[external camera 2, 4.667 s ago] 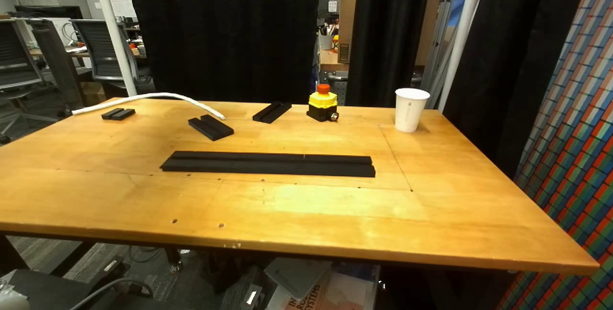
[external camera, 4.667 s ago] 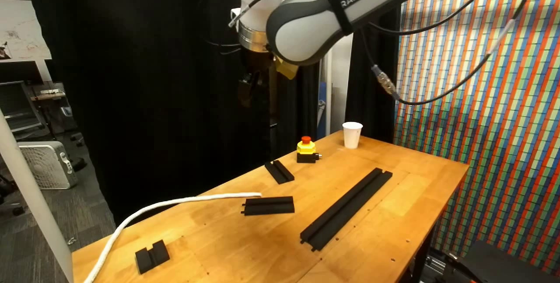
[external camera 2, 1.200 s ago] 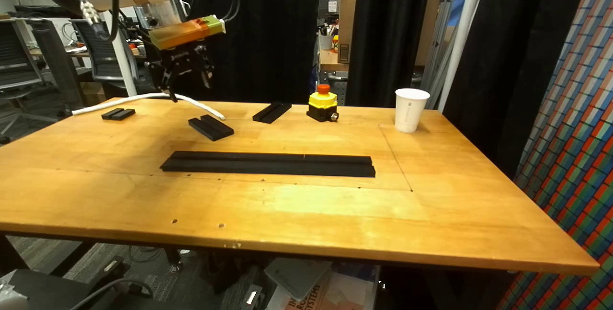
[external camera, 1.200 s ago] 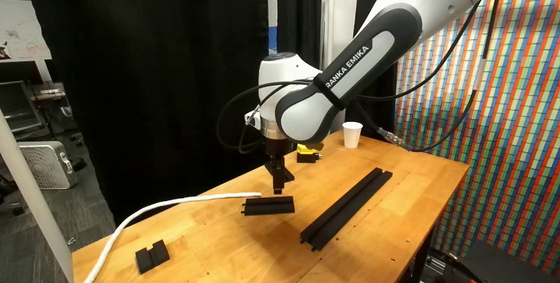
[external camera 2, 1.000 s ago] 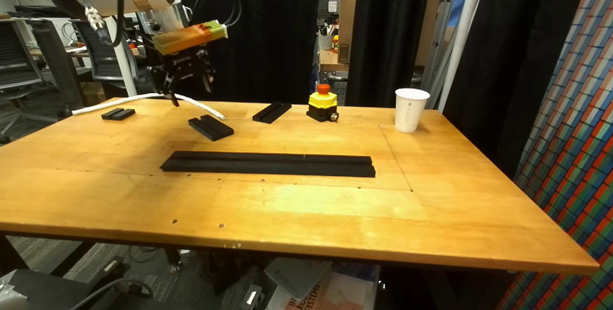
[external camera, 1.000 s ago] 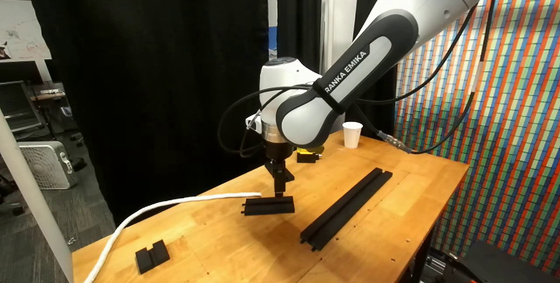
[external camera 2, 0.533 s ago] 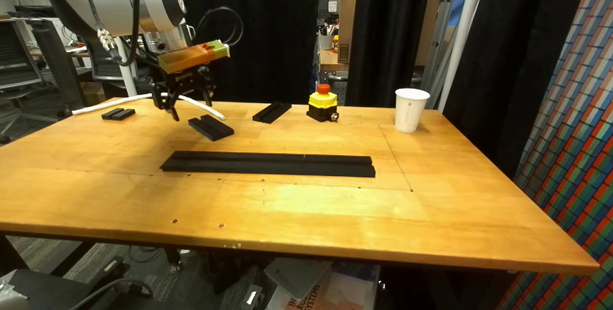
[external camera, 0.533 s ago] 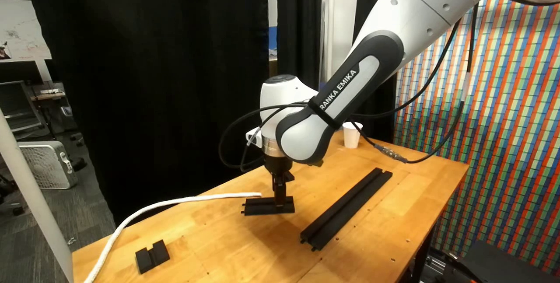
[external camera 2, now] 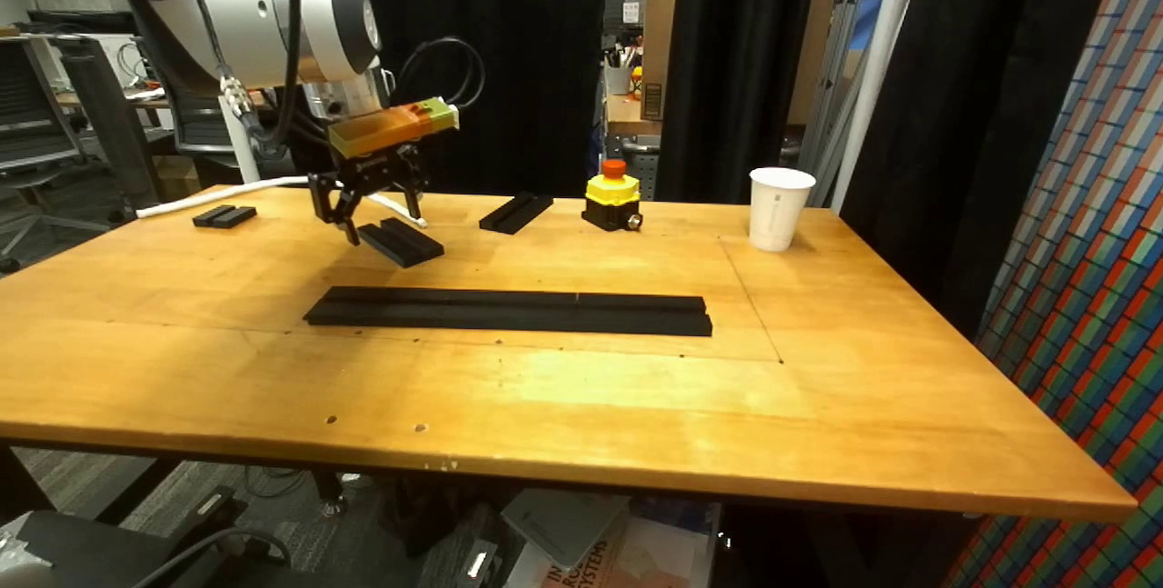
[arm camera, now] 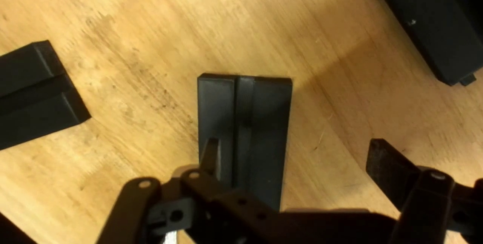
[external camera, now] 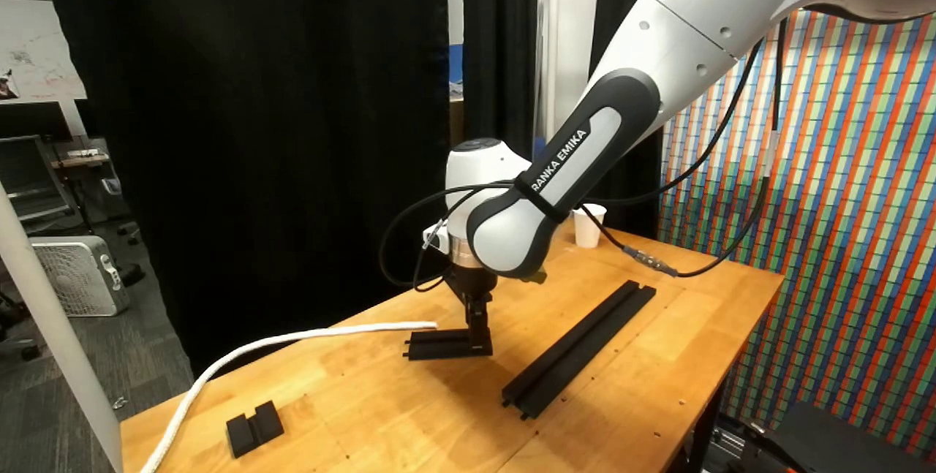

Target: Pick up one black object from the table and connect it to the straight black object line.

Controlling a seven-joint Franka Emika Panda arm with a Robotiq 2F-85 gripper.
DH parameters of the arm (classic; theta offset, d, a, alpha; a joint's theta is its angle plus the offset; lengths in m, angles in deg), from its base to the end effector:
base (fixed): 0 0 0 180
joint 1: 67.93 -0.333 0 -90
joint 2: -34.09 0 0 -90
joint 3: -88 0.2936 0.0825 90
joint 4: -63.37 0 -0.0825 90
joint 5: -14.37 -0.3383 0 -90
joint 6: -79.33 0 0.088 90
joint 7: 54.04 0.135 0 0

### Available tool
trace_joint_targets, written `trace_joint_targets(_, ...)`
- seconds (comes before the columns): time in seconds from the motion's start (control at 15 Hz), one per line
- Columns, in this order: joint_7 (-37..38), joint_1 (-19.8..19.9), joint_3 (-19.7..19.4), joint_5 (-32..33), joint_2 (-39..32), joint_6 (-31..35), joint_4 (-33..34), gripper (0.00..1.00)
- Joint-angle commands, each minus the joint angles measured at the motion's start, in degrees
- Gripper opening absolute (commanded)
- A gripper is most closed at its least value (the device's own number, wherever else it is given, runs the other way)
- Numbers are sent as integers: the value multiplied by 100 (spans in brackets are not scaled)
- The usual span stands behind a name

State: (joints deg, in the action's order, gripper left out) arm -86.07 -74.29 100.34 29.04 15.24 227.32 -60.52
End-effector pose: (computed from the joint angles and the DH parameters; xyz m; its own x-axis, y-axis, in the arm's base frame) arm 0.5150 0.1753 0.2426 0.4681 0.8830 0.0352 0.8745 -0.4686 0.1253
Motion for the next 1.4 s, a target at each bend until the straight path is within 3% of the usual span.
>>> trace_joint_targets(0.0,-331,149,64,-205,-228,30,263,100)
trace_joint_targets(0.73,-626,252,102,-249,-811,-76,828,100)
trace_joint_targets(1.33,-690,308,145,-259,-984,-84,905,100)
